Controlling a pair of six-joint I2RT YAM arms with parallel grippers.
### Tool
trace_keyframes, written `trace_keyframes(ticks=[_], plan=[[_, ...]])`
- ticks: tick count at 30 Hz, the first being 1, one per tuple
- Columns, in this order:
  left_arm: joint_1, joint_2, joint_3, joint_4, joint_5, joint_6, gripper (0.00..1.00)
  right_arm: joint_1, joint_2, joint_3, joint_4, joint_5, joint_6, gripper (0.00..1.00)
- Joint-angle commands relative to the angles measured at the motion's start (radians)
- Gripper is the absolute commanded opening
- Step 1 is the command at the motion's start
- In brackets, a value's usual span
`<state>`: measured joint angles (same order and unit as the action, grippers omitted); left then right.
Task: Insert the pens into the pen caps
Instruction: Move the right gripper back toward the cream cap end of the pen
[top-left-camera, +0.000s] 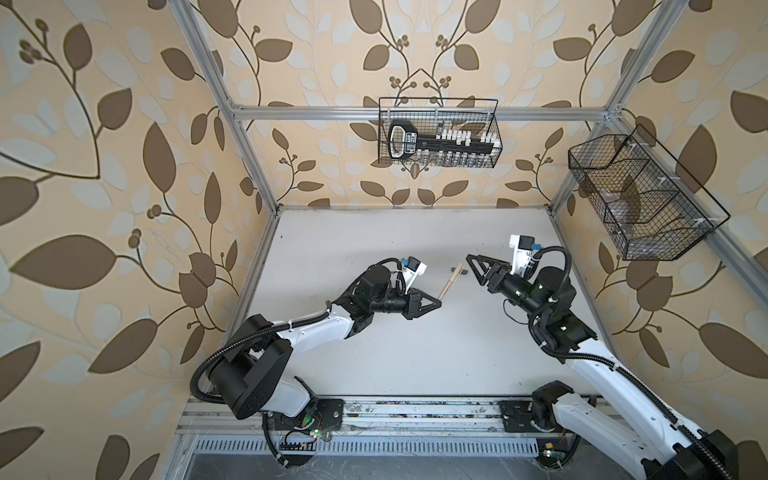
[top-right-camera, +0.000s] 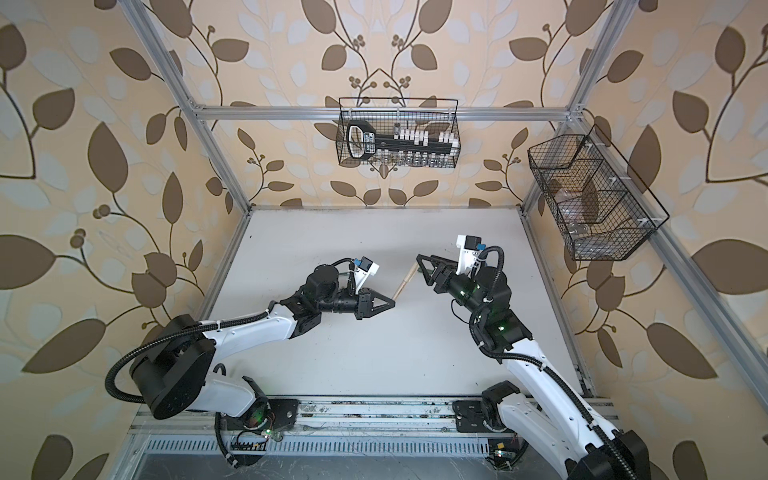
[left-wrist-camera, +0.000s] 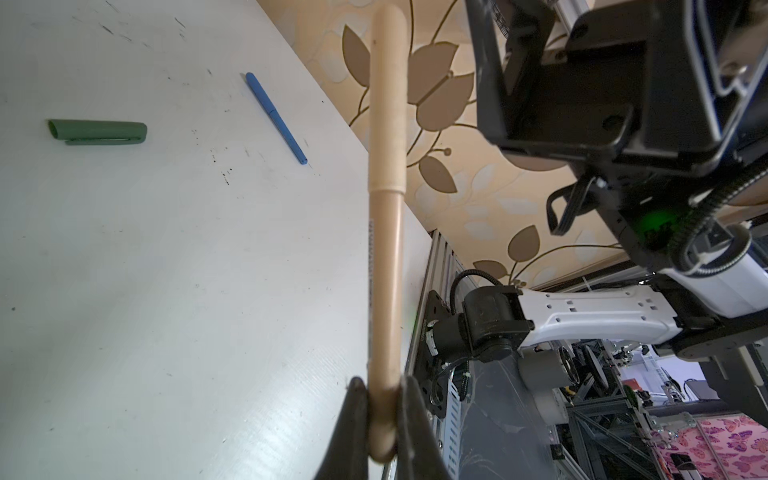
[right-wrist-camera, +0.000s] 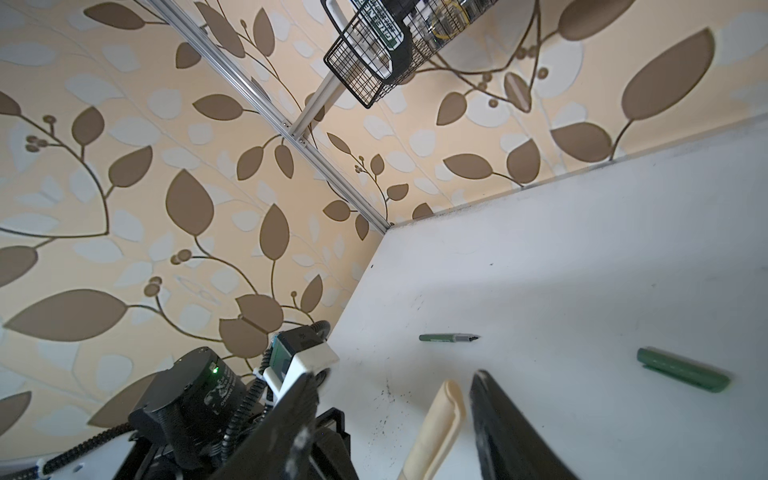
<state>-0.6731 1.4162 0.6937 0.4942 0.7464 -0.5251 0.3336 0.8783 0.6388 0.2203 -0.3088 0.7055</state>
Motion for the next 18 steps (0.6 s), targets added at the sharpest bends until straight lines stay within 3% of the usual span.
trace_keyframes(ticks=[1, 7, 18], plan=[[0.001, -0.065, 0.008, -0.021, -0.008, 0.066, 0.00, -0.019, 0.044, 0.068, -0.163, -0.123, -0.081, 0.62], [0.001, -0.087, 0.006, -0.033, 0.000, 0.079, 0.00, -0.012, 0.158, 0.124, -0.249, -0.236, -0.168, 0.62], [-0.002, -0.079, 0.003, -0.032, 0.021, 0.079, 0.00, 0.004, 0.178, 0.092, -0.118, -0.286, -0.139, 0.57]])
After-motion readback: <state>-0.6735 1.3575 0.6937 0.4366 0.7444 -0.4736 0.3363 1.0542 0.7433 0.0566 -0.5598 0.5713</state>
